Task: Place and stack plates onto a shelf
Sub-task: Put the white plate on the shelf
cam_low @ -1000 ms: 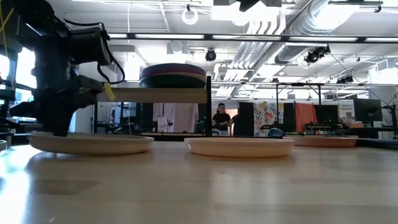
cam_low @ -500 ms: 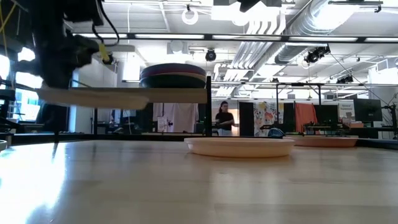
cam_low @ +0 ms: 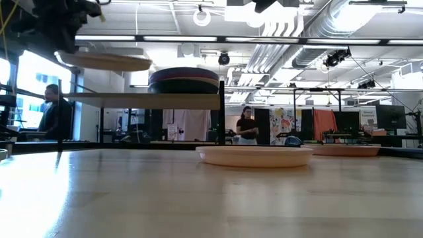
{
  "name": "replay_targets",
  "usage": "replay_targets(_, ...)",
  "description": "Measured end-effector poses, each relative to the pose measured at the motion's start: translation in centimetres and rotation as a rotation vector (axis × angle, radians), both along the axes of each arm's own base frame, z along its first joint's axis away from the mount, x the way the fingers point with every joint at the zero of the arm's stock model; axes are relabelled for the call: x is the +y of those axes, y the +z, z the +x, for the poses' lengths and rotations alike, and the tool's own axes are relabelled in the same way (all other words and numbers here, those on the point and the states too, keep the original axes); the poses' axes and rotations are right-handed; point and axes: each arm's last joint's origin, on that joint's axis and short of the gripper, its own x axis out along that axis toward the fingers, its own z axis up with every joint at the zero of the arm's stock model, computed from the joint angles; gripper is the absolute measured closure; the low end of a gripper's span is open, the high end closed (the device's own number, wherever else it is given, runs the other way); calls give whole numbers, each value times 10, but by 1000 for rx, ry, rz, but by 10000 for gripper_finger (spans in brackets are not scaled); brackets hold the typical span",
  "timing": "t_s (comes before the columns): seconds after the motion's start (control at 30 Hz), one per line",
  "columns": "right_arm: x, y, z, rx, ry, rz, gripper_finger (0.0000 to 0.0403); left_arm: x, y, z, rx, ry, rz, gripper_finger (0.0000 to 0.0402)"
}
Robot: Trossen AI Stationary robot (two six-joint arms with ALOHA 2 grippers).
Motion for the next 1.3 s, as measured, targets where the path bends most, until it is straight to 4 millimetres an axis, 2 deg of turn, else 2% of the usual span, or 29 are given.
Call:
replay_targets(0.23,0,0,0,0,0,0,295,18,26,-8,-13,157,180,400)
replay_targets(0.5,0,0,0,2,13,-7,295,44,35,-10,64,248,235,400)
replay_targets(0.73,0,0,0,2,13,-7,295,72,29,-11,162,266,169,400)
replay_targets(1.03,0,0,0,3,13,-6,295,108,14,-14,179,236,28,398)
replay_targets(1.3,0,0,0,1,7,-3,295,133,-1,-13,208,222,-76,397)
